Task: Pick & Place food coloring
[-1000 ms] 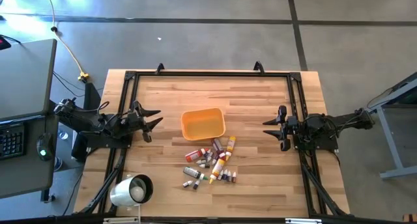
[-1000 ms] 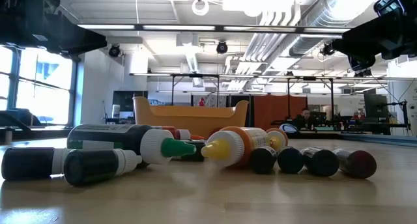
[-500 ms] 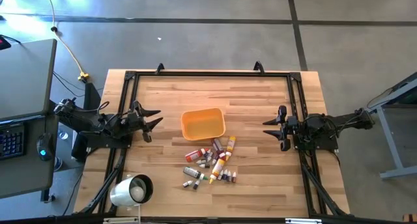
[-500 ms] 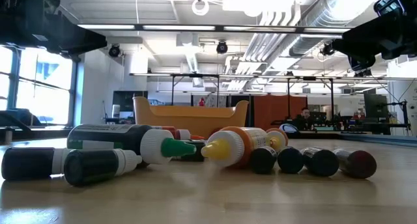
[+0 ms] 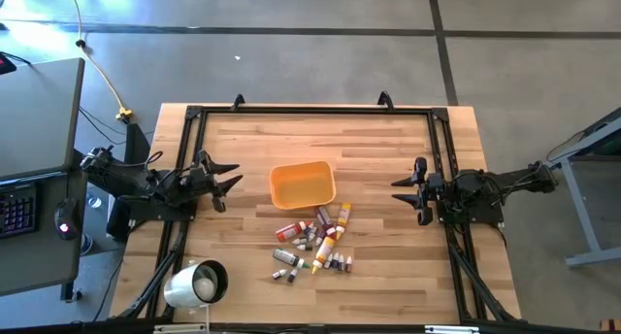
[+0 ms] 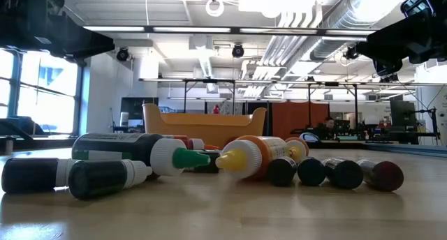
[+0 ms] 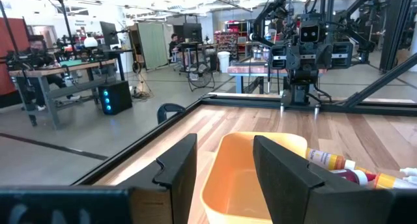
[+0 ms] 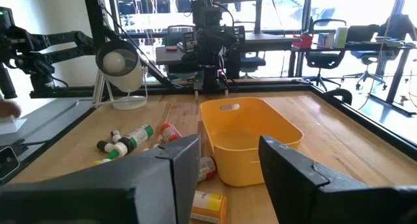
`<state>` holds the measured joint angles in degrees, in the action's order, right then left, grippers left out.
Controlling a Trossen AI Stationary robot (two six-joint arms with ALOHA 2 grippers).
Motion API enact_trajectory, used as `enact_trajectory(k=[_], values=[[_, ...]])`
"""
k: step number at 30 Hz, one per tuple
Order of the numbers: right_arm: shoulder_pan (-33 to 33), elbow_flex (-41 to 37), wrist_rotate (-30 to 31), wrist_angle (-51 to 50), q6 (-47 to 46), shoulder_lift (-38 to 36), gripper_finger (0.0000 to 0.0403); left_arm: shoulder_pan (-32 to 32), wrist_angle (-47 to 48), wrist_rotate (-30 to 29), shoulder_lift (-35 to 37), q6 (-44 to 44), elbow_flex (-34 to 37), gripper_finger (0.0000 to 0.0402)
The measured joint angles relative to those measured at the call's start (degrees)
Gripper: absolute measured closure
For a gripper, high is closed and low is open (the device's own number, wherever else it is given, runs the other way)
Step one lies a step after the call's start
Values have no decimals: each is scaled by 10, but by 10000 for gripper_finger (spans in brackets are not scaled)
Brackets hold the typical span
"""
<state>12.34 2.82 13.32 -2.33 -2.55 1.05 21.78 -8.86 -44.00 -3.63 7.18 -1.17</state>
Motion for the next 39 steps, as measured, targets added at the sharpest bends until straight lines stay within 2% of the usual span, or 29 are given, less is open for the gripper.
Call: enact_trajectory(k=[19,31,39], values=[[0,0,0,0,0,0,252,0,-5,0,0,0,0,252],[0,0,0,0,0,0,252,0,-2,1,0,-57,0,252],[0,1,0,-9,0,0,252,0,-34,63,0,-145,0,252]])
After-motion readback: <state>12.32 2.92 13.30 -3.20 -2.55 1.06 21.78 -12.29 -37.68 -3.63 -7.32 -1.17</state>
